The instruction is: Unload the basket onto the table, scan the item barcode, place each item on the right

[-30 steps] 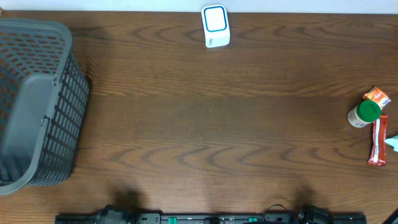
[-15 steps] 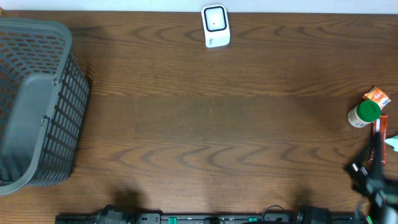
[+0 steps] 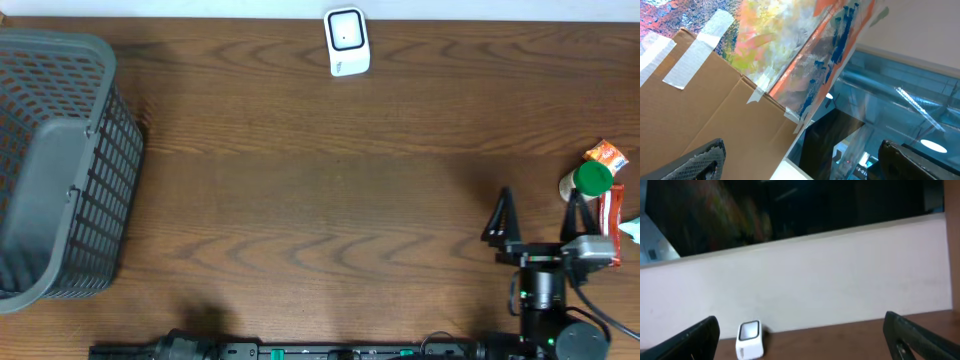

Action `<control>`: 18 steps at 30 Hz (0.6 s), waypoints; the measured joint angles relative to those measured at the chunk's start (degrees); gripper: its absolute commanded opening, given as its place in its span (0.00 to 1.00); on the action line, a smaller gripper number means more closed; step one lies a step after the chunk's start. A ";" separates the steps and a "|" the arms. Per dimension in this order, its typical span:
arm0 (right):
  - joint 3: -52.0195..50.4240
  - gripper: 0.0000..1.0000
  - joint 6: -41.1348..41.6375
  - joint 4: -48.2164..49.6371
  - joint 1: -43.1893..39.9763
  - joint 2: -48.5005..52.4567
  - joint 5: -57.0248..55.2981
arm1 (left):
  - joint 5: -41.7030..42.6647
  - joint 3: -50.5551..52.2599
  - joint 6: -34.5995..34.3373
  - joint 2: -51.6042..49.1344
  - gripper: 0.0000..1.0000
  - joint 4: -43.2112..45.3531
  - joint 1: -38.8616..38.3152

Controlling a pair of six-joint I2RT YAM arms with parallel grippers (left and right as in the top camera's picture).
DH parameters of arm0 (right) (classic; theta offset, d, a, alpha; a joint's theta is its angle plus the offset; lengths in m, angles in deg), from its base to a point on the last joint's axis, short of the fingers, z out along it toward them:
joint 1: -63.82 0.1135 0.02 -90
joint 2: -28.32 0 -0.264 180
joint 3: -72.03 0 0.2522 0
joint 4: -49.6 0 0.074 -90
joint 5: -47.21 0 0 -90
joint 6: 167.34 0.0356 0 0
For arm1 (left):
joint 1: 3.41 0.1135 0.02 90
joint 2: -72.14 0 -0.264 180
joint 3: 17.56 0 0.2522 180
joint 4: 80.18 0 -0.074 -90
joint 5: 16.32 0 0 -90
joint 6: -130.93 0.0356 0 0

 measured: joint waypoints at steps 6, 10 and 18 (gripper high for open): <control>-5.35 0.99 0.00 0.55 0.61 -0.85 -1.62 | 0.00 0.00 0.00 0.00 0.98 -0.02 0.00; -8.94 0.99 0.00 0.87 0.68 -0.87 -1.99 | 0.00 0.00 0.00 0.00 0.98 -0.02 0.00; -12.68 0.99 0.00 -3.67 0.68 -0.90 -3.32 | 0.00 0.00 0.00 0.00 0.98 -0.02 0.00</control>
